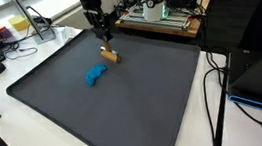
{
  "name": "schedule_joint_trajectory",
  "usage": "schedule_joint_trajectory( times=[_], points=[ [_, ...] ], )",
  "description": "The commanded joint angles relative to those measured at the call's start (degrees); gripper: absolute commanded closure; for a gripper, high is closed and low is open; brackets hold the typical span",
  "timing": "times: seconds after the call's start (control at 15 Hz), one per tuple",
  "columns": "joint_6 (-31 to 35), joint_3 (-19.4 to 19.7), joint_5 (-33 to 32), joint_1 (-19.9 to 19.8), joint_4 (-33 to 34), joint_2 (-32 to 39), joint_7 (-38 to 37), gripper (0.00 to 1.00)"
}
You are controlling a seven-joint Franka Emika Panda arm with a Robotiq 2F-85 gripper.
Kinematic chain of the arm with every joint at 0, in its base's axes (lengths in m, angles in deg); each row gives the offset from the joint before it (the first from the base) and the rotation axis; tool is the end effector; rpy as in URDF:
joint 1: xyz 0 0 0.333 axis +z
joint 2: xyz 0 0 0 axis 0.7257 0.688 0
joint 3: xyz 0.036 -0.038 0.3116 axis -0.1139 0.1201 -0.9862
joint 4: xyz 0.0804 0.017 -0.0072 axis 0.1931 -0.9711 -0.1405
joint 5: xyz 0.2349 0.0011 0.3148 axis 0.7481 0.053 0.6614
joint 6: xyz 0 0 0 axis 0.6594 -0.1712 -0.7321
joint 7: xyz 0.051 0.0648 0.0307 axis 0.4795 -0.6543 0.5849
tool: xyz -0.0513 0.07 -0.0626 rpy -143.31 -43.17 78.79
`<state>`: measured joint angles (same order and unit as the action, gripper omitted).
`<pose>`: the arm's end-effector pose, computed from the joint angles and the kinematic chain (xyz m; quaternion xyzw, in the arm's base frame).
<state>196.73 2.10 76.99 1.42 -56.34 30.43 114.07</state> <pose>0.4927 -0.0518 0.3124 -0.9956 0.0938 0.0038 0.0064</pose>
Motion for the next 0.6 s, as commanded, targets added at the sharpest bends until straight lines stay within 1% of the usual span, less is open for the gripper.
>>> schedule_joint_trajectory(
  times=[0.0, 0.13, 0.4, 0.53],
  points=[
    [1.87, -5.77, -0.01, -4.45, -2.19, -2.55, -1.76, 0.78],
    [0.92, -8.17, 0.05, -6.52, -3.57, -3.68, -3.08, 0.78],
    [0.27, -13.42, 0.23, -10.53, -1.84, -4.88, -6.89, 0.78],
    [-0.88, -14.46, 0.35, -12.11, -0.7, -5.81, -10.47, 0.78]
  ],
)
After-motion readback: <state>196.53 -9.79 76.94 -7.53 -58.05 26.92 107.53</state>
